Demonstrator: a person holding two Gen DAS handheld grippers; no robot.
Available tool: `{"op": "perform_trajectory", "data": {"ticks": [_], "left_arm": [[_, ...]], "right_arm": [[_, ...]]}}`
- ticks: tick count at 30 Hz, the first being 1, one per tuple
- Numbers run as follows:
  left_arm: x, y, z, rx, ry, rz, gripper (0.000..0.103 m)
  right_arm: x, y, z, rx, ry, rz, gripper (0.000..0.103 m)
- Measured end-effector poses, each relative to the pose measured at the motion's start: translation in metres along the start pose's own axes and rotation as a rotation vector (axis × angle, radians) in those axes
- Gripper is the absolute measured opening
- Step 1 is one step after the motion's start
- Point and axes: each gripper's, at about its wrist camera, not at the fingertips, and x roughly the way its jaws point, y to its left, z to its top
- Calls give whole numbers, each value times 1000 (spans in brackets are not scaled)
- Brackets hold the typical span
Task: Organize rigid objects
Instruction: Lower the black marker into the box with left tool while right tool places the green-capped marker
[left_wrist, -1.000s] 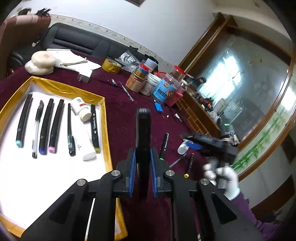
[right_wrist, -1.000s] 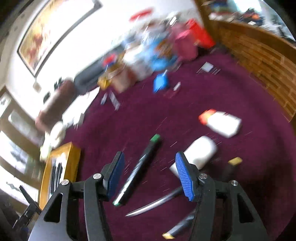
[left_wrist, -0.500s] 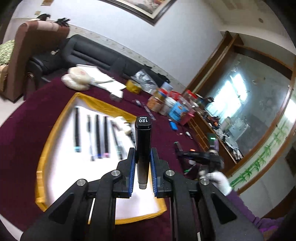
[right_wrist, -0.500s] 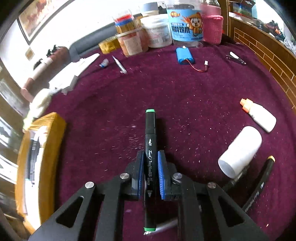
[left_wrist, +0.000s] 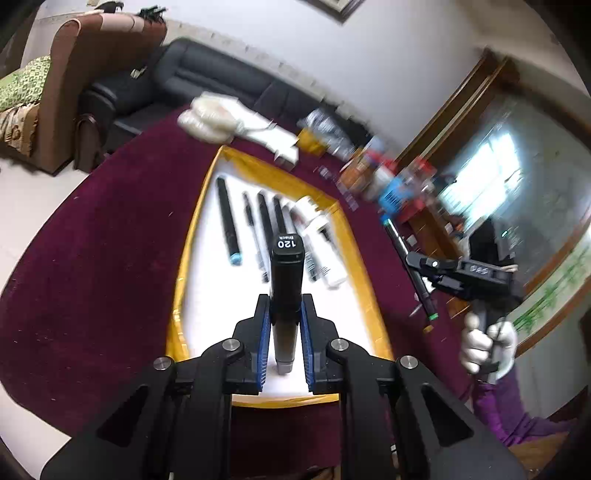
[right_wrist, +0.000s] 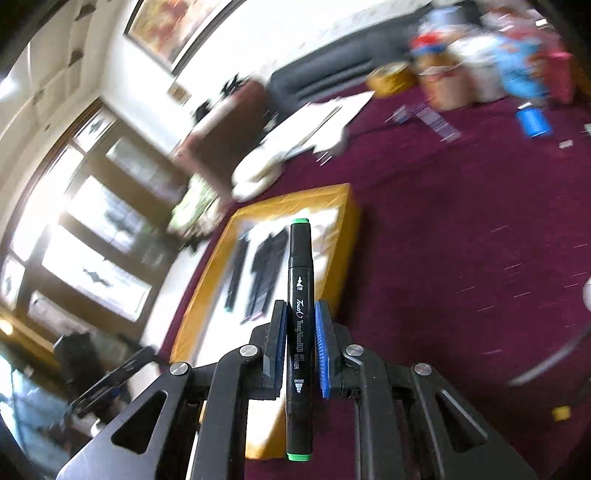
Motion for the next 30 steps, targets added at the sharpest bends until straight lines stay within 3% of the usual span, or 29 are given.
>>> {"op": "perform_trajectory", "data": {"ticks": [3,10,18,25,28,30], "left_arm": [[15,4,8,23,77,71,14],[50,7,42,88,125,160,13],[92,21,53,88,193,225,13],[94,20,41,53,205,215,13],[83,18,37,36,175,207,21],[72,16,35,24,139,214,40]], "right_arm": [[40,22,-8,-24,86,37,13],[104,46,-19,-21,189,70,13],[121,48,-29,-43,204,-16,14],[111,56,-39,-79,176,-79,13],[112,60,-45,-78,185,-70,13],[117,64,-49,-81,201,-59,14]]}}
